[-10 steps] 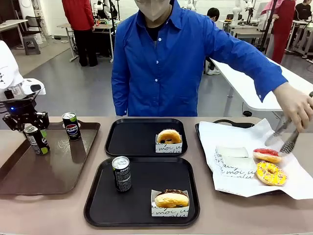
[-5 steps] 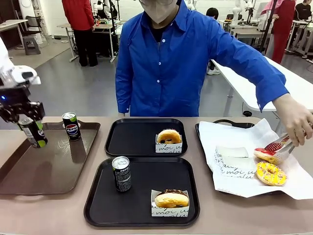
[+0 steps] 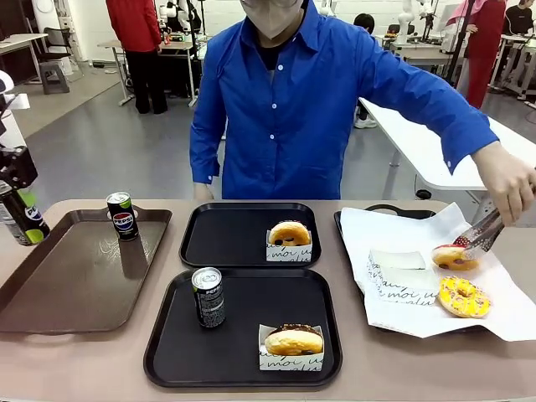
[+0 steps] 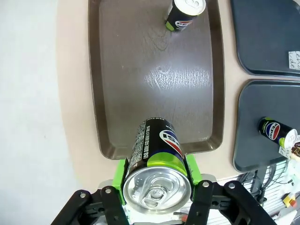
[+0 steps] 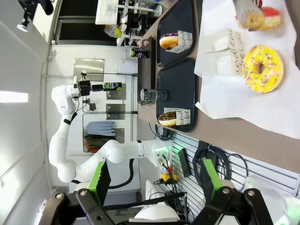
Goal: Set up donuts and drinks on trays.
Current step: Pick up one Pepsi coke from the Handle tray and place it on the Flat Tray without a Pepsi coke.
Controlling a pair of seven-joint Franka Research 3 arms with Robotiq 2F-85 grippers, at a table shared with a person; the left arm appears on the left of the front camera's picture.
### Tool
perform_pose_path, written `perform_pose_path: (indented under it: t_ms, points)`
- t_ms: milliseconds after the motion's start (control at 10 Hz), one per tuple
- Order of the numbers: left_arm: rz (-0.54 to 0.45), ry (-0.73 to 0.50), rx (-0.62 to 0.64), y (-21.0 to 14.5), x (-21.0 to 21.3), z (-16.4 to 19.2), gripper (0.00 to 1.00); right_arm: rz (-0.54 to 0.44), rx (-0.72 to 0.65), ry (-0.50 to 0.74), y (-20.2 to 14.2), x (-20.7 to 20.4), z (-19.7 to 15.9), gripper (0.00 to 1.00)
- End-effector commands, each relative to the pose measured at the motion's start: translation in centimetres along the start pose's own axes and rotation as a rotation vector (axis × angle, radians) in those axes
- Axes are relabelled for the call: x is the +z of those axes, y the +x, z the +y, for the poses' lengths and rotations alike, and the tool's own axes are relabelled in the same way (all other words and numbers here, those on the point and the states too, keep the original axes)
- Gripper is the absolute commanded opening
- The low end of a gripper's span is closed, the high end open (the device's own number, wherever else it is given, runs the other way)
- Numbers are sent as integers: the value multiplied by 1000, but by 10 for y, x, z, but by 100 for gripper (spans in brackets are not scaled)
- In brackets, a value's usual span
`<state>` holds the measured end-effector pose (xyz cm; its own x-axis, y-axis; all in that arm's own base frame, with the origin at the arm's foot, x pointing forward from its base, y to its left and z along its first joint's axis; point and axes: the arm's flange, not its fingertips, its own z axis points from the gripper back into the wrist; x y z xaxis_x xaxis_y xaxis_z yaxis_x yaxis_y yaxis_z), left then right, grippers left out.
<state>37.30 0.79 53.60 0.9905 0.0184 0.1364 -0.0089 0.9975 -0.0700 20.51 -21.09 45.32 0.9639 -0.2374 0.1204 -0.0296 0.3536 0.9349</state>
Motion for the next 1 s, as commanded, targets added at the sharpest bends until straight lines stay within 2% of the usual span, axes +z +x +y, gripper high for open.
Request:
perform_pose_path:
  t_ms: [0,100,200,400,500,900]
  points:
    - [0,1,2,16,-5,1,0,-4,17,24,0,1,-1,100]
    - [0,1,2,16,-5,1,0,-4,17,24,0,1,-1,100]
    - [7,0,1,4,-4,0,59,-4,17,24,0,1,-1,100]
    - [-74,-54,-61,27,9,-23,59,-4,17,24,0,1,-1,100]
    - [-105,-54,-115,46,15,-46,59,-4,17,24,0,1,-1,100]
    - [-83,-95,-194,83,-6,-113,59,-4,17,24,0,1,-1,100]
